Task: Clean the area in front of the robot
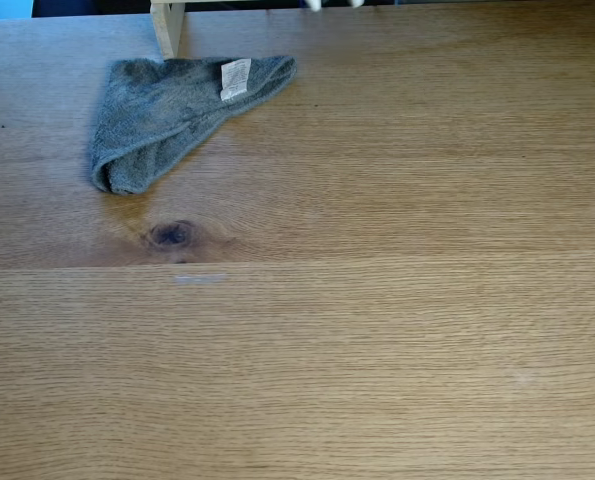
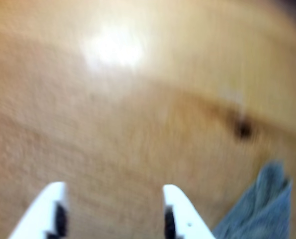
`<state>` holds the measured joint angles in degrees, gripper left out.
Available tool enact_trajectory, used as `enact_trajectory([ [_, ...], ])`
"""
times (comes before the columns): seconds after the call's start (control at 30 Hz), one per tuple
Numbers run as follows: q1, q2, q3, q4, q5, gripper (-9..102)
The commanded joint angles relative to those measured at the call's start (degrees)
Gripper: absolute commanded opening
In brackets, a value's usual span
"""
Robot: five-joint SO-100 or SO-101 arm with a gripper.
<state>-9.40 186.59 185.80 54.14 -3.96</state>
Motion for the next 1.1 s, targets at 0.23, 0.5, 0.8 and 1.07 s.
enact_trajectory([
  [0.23,-0.2,-35.2,-11.3,-22.3,-3.7,31],
  [0.5,14.0,-61.3,-40.3,-21.0,-0.5,40],
  [0.8,40.7,-80.9,-56.5,-14.7,-1.4,46],
  [1.07,57.3,-96.8,-56.6,-18.5,-9.1,49],
])
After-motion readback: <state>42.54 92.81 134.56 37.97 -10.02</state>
